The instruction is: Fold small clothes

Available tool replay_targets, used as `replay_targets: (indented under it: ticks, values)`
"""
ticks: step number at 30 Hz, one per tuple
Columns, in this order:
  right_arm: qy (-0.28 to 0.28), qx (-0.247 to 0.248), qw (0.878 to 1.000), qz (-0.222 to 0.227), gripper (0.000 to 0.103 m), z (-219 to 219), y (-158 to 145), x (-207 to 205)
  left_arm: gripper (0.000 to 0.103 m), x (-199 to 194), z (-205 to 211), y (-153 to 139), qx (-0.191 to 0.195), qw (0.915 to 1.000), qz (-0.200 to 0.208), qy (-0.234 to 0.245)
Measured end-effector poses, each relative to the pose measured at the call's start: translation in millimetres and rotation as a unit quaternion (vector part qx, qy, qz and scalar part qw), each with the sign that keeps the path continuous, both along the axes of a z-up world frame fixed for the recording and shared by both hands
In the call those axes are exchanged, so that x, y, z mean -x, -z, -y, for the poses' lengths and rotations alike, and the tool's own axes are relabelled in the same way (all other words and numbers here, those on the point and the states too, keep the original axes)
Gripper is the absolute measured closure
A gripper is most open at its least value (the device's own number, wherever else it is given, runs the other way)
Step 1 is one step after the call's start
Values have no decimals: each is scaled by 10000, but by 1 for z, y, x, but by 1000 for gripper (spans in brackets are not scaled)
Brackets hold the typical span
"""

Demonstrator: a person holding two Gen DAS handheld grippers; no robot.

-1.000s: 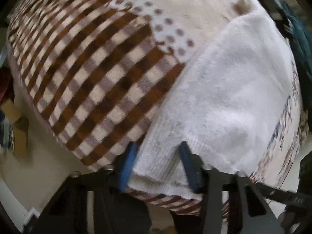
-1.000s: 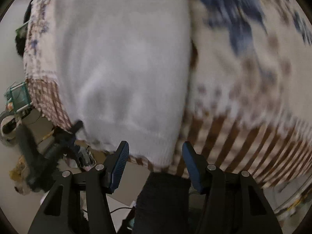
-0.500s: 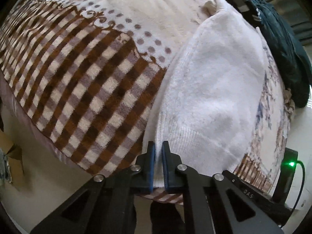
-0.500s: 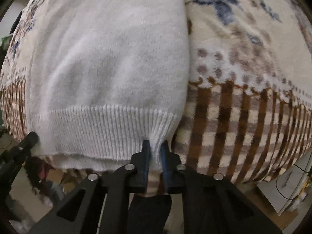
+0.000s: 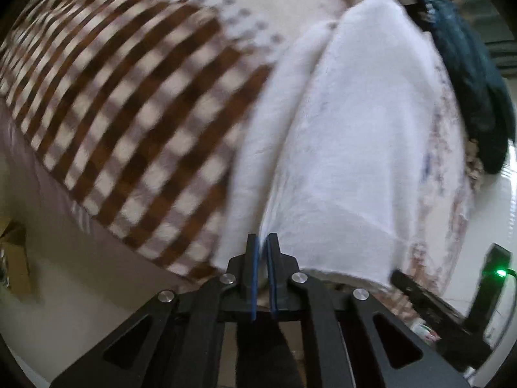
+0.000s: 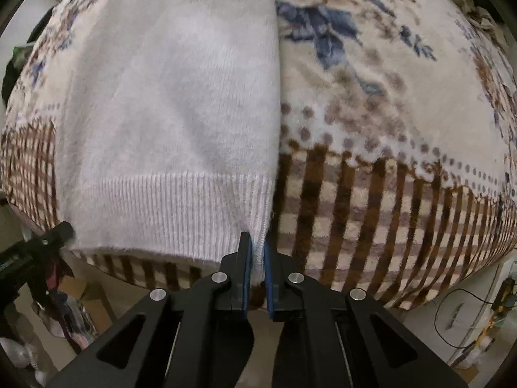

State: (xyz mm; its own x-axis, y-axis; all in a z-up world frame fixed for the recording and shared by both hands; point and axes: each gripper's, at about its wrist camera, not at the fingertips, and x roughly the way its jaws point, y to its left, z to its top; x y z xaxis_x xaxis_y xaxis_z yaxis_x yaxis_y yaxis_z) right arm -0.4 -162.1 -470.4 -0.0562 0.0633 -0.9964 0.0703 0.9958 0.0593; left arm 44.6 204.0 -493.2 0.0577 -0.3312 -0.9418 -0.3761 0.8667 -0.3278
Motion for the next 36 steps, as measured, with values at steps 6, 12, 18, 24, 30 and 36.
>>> replay_targets:
  ticks: [6, 12, 18, 24, 30, 36]
  values:
    - [-416, 24, 9991, -98, 95, -55, 19, -6, 102, 10, -17, 15, -229, 9995, -169, 112]
    - [492, -588, 9948, -678, 88, -35, 30, -21, 97, 2, -34, -18, 321, 9993, 168, -33]
    - [1965, -2044, 9571, -601, 53, -16, 0, -10, 62, -19, -18, -17, 544, 9981, 249, 132]
    - [2894, -2451, 9175, -1198, 53, -38, 59, -4, 62, -35, 14, 13, 282, 9967, -80, 757]
    - [3386, -2133, 9087, -1186, 83, -52, 98, -8, 94, -36, 32, 15, -49, 9957, 77, 919]
    - [3029, -1713, 9342, -780, 97, -79, 77, -12, 97, -23, 36, -3, -160, 9974, 347, 609]
